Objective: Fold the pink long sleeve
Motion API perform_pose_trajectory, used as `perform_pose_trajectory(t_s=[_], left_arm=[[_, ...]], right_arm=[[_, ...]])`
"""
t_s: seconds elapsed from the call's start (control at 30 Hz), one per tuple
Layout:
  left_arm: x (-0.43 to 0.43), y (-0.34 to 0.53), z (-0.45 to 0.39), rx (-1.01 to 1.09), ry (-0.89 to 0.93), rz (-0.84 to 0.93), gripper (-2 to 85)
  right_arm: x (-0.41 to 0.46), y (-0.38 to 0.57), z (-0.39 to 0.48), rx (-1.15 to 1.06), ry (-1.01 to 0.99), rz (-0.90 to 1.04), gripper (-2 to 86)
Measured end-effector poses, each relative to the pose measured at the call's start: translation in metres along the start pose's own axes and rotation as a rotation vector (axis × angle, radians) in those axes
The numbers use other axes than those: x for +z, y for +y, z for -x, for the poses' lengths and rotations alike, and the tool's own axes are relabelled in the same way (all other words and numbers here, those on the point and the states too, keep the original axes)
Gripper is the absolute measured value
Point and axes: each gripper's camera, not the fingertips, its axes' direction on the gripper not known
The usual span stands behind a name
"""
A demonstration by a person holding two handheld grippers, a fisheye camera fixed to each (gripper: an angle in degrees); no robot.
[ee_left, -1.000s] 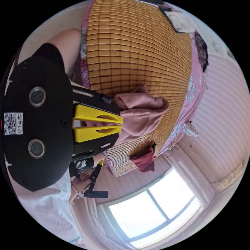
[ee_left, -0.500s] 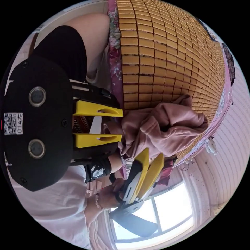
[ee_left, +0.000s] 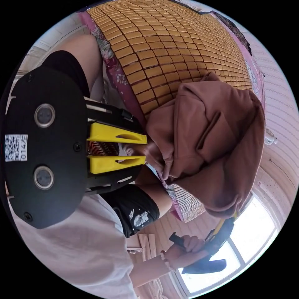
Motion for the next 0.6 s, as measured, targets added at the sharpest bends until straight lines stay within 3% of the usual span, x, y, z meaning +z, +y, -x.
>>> perform_pose_trajectory(t_s=[0.1, 0.37, 0.6], left_arm=[[0.002, 0.005, 0.013, -0.063, 0.032, -0.02, 7.0], [0.011, 0.014, 0.033, -0.165, 0.059, -0.027, 9.9], [0.023, 0.016, 0.038, -0.19, 0.049, 0.036, 11.6]], right_arm=[[-0.022, 0.031, -0.051, 0.082, 0.158, 0.019, 6.1], [-0.014, 0.068, -0.073, 0.106, 0.245, 0.079, 16.2], [0.067, 0.049, -0.046, -0.229, 0.389, 0.35, 15.9]])
